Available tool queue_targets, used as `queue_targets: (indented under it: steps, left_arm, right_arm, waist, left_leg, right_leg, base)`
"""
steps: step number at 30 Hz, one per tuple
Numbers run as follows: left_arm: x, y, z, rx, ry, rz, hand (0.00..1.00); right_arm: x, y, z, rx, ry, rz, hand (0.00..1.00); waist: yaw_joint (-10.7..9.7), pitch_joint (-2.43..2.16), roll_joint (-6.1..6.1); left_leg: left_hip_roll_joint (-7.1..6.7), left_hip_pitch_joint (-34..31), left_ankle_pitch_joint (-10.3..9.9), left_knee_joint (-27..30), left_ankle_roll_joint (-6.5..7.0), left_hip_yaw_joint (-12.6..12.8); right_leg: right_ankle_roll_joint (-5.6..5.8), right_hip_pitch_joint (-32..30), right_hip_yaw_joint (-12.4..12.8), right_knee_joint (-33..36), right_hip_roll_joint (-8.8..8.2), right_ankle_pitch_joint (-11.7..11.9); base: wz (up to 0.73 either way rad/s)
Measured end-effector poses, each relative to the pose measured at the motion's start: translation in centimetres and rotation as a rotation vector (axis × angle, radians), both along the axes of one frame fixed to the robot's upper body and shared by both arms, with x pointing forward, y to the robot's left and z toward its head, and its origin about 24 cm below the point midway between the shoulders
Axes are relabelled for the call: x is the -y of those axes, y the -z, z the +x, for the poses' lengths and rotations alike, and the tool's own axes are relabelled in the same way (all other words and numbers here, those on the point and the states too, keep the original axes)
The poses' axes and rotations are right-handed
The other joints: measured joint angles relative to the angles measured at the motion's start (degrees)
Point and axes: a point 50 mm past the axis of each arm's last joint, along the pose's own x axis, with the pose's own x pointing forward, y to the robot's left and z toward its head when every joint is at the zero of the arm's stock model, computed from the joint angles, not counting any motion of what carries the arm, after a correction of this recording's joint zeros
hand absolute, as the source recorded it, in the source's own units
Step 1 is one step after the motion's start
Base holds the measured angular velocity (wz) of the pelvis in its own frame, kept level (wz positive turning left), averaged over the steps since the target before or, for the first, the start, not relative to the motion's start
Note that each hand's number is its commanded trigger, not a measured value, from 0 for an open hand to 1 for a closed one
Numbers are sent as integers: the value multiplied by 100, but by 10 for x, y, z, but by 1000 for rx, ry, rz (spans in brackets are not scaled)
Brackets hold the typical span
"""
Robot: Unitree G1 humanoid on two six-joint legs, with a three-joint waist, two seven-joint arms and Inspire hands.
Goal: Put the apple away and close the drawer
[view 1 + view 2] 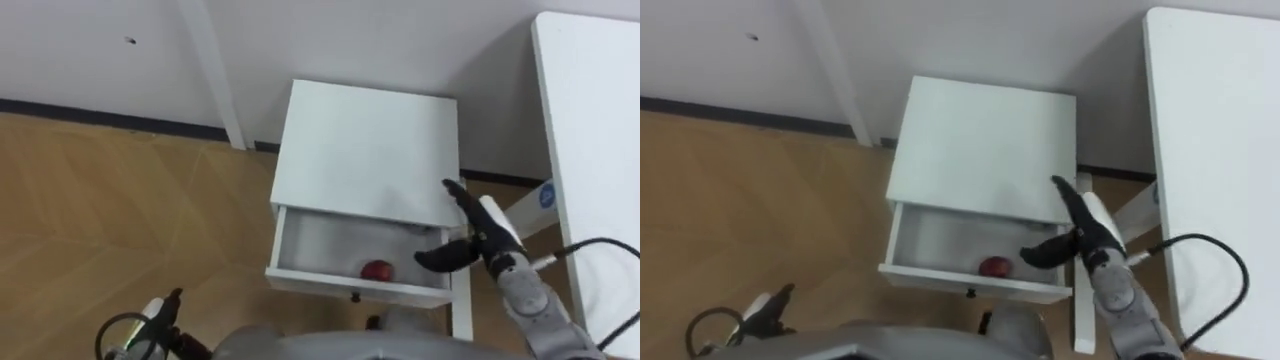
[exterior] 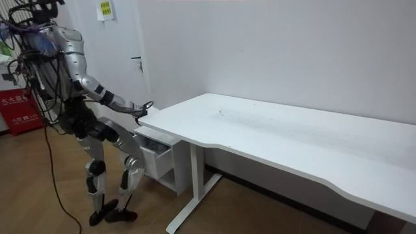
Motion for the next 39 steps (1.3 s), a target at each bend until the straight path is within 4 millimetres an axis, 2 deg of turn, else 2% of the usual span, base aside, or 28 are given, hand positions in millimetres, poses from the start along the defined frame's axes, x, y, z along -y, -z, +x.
queue_targets:
  steps: [1,2,3,4,5,6,7,8,9,10,11,12,13,14,15,16,17,18,21,24,26,28,29,30,31,34,36,39]
  left_arm:
    - [-4,0,-3,-13,-24,7,0]
    - [-8,0,-7,-33,-60,15,0]
    - [-9,0,-10,-47,-82,17,0]
    - [-10,0,-13,-55,-88,20,0]
    - [-13,0,-20,-78,-96,31,0]
    - [-15,0,-23,-81,-115,34,0]
    - [-15,0,-25,-83,-123,33,0]
    - [-15,0,-30,-88,-136,30,0]
    - [-15,0,-36,-100,-143,30,0]
    - [-16,0,-39,-106,-146,32,0]
    - [-17,-1,-40,-109,-154,39,0]
    - [-18,-1,-41,-109,-167,45,0]
    - [-18,-1,-40,-106,-167,47,0]
    - [-19,-1,-39,-97,-171,59,0]
    - [-20,-2,-36,-87,-180,74,0]
    - [-21,-2,-35,-82,-184,84,0]
    - [-23,-3,-35,-78,-190,104,0]
    - [-24,-3,-36,-82,-202,117,0]
    - [-21,-2,-36,-89,-204,112,0]
    - [-18,-1,-31,-76,-201,105,0]
    - [-16,-1,-31,-79,-204,102,0]
    - [-13,0,-29,-76,-206,97,0]
    - [-11,0,-28,-74,-206,93,0]
    - [-10,1,-28,-74,-206,91,0]
    - [-10,1,-28,-74,-207,91,0]
    - [-7,2,-29,-75,-210,83,0]
    - [-3,3,-29,-76,-212,72,0]
    - [1,4,-28,-75,-215,62,0]
  right_arm:
    - [5,-2,0,23,41,17,0]
    - [14,1,-9,25,125,43,0]
    - [24,8,-22,-12,200,56,0]
    - [28,13,-29,-40,232,62,0]
    - [31,22,-43,-104,279,72,0]
    - [34,29,-58,-168,318,73,0]
    - [35,32,-64,-198,335,71,0]
    - [36,36,-76,-245,368,71,0]
    - [37,39,-87,-288,392,69,0]
    - [37,41,-93,-312,404,71,0]
    - [35,45,-103,-349,432,82,0]
    - [32,48,-108,-380,448,93,0]
    - [30,50,-110,-391,449,98,0]
    - [26,53,-113,-413,449,108,0]
    - [22,56,-118,-441,448,122,0]
    - [21,57,-120,-456,449,128,0]
    - [18,60,-125,-485,450,139,0]
    - [15,62,-127,-498,444,150,0]
    - [13,63,-130,-529,421,159,0]
    - [13,64,-133,-556,413,148,0]
    - [13,65,-136,-582,417,145,0]
    - [13,66,-139,-614,416,138,0]
    - [13,67,-142,-633,417,135,0]
    - [13,67,-144,-652,422,132,0]
    - [13,67,-145,-660,424,132,0]
    - [15,67,-148,-678,446,138,0]
    - [17,67,-149,-678,476,146,0]
    - [17,67,-150,-689,481,149,0]
  waist:
    - [-63,3,28]
    - [-205,5,207]
    - [-267,9,299]
    - [-268,32,357]
    - [-296,39,343]
    - [-308,25,326]
    - [-318,21,308]
    - [-326,9,276]
    - [-307,33,216]
    - [-303,37,166]
    - [-244,31,98]
    - [-112,-15,18]
    - [-81,-38,-36]
    - [33,-86,-128]
    - [50,-105,-207]
    - [59,-115,-217]
    - [81,-121,-322]
    - [94,-97,-413]
    - [109,-106,-507]
    - [37,-103,-460]
    - [-6,-104,-405]
    - [-11,-92,-358]
    - [-25,-89,-332]
    - [-32,-88,-304]
    - [-33,-87,-300]
    - [-122,-87,-255]
    - [-131,-67,-218]
    - [-137,-69,-174]
  left_leg:
    - [17,-55,-27,94,30,-20]
    - [156,-132,-48,213,63,-98]
    - [316,-150,-61,225,95,-147]
    - [369,-145,-75,223,112,-151]
    - [373,-122,-81,231,115,-201]
    - [294,-132,-107,281,132,-255]
    - [262,-160,-122,316,155,-255]
    - [156,-206,-107,344,129,-268]
    - [54,-215,-117,341,141,-269]
    - [-14,-209,-112,310,131,-266]
    - [-138,-205,-88,225,88,-238]
    - [-259,-189,-14,54,-51,-191]
    - [-313,-179,38,-57,-138,-171]
    - [-381,-125,174,-329,-365,-111]
    - [-427,-50,276,-562,-502,-96]
    - [-434,-17,320,-646,-493,-77]
    - [-472,52,364,-759,-487,-40]
    - [-515,130,368,-825,-481,14]
    - [-512,256,356,-898,-494,48]
    - [-500,269,367,-935,-476,47]
    - [-500,298,404,-1029,-410,46]
    - [-499,292,454,-1082,-317,46]
    - [-491,294,516,-1143,-177,44]
    - [-482,297,568,-1195,48,42]
    - [-480,297,580,-1206,103,40]
    - [-455,300,582,-1203,95,14]
    - [-439,303,579,-1204,83,20]
    - [-428,307,576,-1207,78,33]
  right_leg:
    - [-70,-419,81,983,2,-269]
    - [-198,-1008,87,2258,96,-737]
    - [-191,-1379,100,2882,219,-1016]
    - [-174,-1475,144,2978,281,-1111]
    - [-108,-1512,243,2949,257,-1258]
    - [-50,-1337,336,2567,207,-1317]
    - [-34,-1159,379,2240,154,-1325]
    - [15,-678,404,1310,82,-1345]
    - [83,-19,389,131,45,-1387]
    - [130,357,369,-489,55,-1419]
    - [198,1044,344,-1631,63,-1490]
    - [225,1594,265,-2595,77,-1631]
    - [228,1818,221,-3016,98,-1722]
    - [208,2229,258,-3819,199,-1908]
    - [143,2629,266,-4540,311,-2005]
    - [136,2825,260,-4898,360,-2018]
    - [92,3147,242,-5504,394,-1992]
    - [30,3429,242,-5992,391,-1935]
    - [-82,3753,82,-6498,411,-1856]
    - [-78,3771,-81,-6516,415,-1861]
    - [-73,3774,-168,-6552,429,-1868]
    - [-90,3752,-211,-6588,445,-1878]
    - [-109,3728,-213,-6587,462,-1889]
    - [-136,3713,-210,-6587,488,-1921]
    - [-154,3708,-210,-6586,495,-1940]
    - [-186,3713,-214,-6583,523,-1958]
    - [-190,3711,-210,-6581,538,-1956]
    - [-190,3712,-208,-6580,544,-1956]
  base:
    - [-4]
    - [23]
    - [19]
    - [8]
    - [10]
    - [18]
    - [20]
    - [17]
    - [14]
    - [9]
    - [-8]
    - [-15]
    - [-29]
    - [-22]
    - [-13]
    - [-6]
    - [-10]
    - [-18]
    - [-21]
    - [-5]
    - [-6]
    - [-3]
    - [0]
    - [0]
    - [0]
    - [1]
    - [0]
    - [0]
